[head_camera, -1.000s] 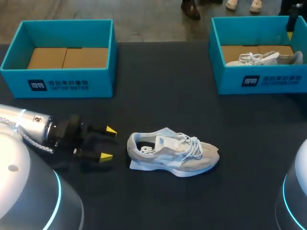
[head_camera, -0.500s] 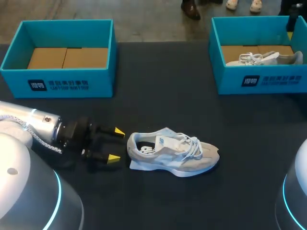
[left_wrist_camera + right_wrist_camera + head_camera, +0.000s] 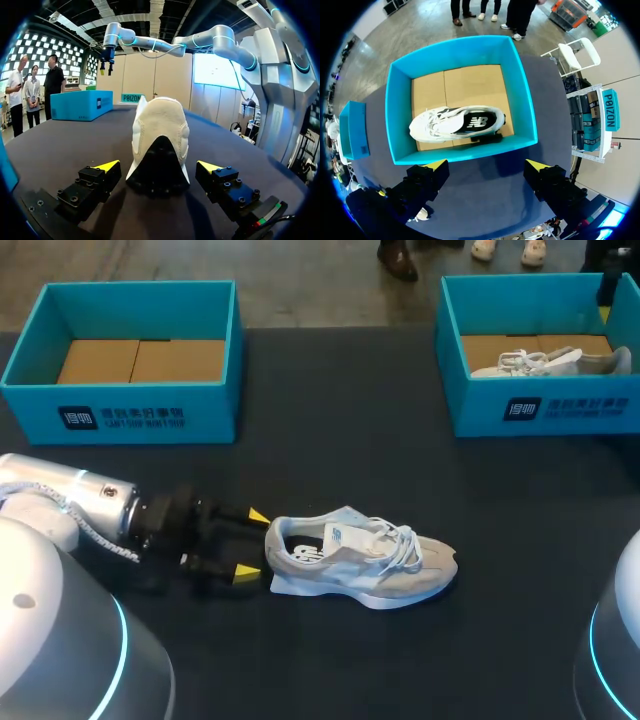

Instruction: Take the shoe out of the shoebox, open the shoe tongue, remove and reinsert the insole, then place the shoe into the shoebox

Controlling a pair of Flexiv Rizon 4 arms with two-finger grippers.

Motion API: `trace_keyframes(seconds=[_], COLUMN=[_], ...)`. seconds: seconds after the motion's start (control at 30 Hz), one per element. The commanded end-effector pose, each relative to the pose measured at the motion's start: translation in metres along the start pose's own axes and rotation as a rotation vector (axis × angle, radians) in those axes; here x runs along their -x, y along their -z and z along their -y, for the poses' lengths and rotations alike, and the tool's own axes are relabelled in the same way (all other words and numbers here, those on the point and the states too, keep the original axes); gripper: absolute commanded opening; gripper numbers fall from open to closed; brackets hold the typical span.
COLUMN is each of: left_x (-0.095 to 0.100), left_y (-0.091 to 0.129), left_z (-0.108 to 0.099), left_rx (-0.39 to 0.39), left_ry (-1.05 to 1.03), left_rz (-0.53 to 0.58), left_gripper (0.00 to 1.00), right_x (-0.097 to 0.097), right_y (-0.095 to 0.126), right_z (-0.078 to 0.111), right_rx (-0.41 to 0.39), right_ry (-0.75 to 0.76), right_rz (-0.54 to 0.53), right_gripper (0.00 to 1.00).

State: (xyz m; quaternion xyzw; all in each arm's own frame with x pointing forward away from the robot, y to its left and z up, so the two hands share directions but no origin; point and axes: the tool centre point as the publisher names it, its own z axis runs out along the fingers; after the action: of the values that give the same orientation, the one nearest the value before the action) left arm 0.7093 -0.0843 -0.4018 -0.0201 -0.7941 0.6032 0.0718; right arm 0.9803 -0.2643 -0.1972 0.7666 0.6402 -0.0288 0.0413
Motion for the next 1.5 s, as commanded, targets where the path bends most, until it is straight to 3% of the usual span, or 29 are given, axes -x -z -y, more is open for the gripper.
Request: trace_keyframes(seconds=[0.03, 0.73, 1.5], left_x=[0.002, -0.005, 0.001], left_y=[-0.01, -0.038, -0.067], left_z=[-0.001, 0.001, 0.004], left_rx=[-0.004, -0.024, -0.035], left_ry=[0.004, 0.01, 0.007], left_rz=[-0.006, -0.03, 0.008], left_gripper=[1.0, 1.0, 1.0], right_x=[0.0, 0.0, 0.0], right_y=[0.0, 0.0, 0.0], right_z=[0.001, 0.001, 0.001], right_rx=[0.003, 0.003, 0.003], right_ry=[-0.001, -0.001, -0.001], right_rz=[0.001, 0.001, 0.001], right_gripper=[1.0, 1.0, 1.0])
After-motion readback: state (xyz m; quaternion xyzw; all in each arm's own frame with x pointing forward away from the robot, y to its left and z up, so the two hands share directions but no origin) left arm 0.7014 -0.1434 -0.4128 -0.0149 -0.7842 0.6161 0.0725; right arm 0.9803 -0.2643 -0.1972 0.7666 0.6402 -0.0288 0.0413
